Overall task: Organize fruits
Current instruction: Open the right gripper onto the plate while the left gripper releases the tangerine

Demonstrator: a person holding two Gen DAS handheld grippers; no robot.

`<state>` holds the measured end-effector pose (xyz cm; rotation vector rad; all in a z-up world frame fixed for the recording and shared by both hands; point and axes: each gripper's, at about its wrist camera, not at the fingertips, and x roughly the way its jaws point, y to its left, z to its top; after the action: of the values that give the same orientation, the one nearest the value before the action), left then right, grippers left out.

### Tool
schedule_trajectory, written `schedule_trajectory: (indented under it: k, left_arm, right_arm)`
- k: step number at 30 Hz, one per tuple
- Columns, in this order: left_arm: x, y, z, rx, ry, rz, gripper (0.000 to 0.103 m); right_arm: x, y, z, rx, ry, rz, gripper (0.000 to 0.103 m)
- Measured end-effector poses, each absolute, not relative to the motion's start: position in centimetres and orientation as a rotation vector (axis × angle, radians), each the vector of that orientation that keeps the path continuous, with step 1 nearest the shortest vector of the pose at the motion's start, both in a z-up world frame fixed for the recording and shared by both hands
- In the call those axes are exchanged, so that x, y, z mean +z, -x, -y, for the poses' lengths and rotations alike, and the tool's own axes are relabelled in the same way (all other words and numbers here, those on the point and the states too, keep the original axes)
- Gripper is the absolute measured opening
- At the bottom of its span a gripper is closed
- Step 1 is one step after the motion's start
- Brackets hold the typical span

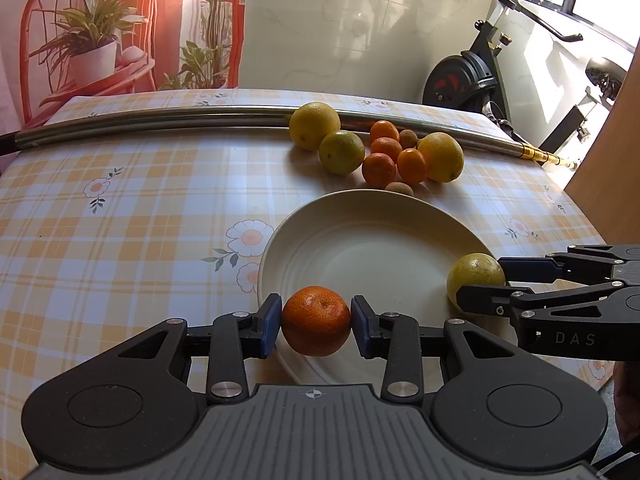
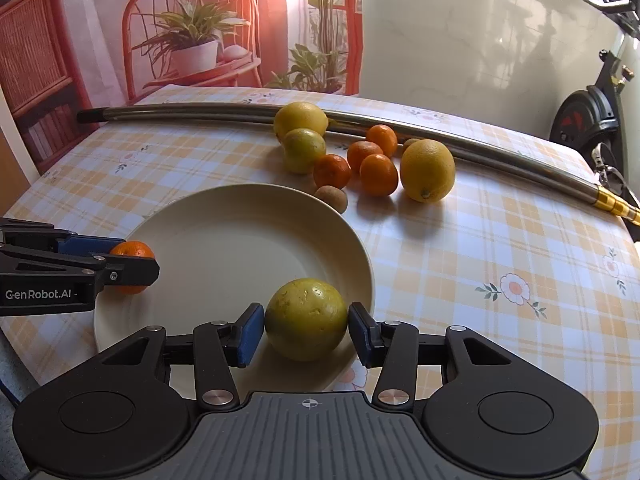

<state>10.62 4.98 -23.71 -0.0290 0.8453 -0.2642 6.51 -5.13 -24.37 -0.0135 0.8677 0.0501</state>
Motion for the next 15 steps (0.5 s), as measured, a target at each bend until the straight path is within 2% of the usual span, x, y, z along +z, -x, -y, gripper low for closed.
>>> schedule_trajectory:
  k: [3, 15]
  left_arm:
    - [-23.76, -10.60, -4.89, -0.264, 0.024, -0.846, 0.040]
    - [-23.74, -10.50, -4.92, -0.263, 0.024, -0.843, 0.041]
  right_arm:
    - [-24.01, -6.32, 5.70, 0.069, -0.042, -0.849, 0.054]
    - [-23.53, -6.20, 6.22, 0.064, -0.097, -0.814, 0.056]
